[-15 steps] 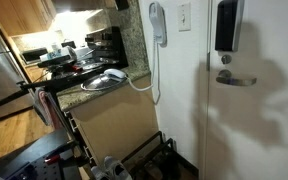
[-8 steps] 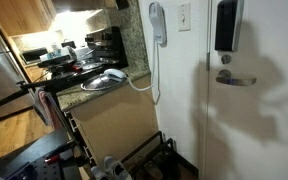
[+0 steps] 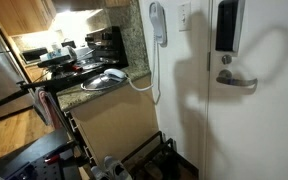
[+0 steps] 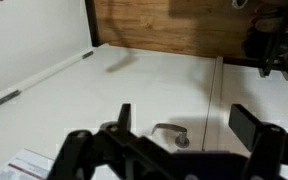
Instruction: Hang up the telephone cord on the handset
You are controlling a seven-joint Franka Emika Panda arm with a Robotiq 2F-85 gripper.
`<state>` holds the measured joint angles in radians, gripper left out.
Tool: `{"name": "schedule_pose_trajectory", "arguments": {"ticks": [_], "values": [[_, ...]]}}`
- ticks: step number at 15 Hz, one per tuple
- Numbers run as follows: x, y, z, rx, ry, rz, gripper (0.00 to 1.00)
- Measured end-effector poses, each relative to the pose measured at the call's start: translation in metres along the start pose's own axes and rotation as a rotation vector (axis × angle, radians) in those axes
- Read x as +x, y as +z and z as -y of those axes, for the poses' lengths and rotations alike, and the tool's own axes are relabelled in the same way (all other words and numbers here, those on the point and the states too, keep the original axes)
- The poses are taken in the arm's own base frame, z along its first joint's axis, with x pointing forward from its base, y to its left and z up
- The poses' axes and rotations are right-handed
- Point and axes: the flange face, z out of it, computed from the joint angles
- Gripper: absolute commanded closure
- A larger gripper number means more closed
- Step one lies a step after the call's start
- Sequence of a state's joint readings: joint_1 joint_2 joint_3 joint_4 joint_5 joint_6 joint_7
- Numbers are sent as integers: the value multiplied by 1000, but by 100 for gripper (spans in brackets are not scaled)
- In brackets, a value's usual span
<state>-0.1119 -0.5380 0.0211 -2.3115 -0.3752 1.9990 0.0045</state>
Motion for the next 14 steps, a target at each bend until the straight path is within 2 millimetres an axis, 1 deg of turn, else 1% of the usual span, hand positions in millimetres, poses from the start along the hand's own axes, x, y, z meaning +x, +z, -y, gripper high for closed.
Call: {"name": "schedule_pose_trajectory", "arguments": {"ticks": [3, 7, 11, 13, 14], "values": [[16, -26, 27, -33, -92, -105, 0], [39, -46, 51, -14, -193, -303, 0], [59, -53, 66, 21, -244, -480, 0], [67, -49, 74, 36, -263, -517, 0], [71, -43, 79, 40, -277, -511, 0]]}}
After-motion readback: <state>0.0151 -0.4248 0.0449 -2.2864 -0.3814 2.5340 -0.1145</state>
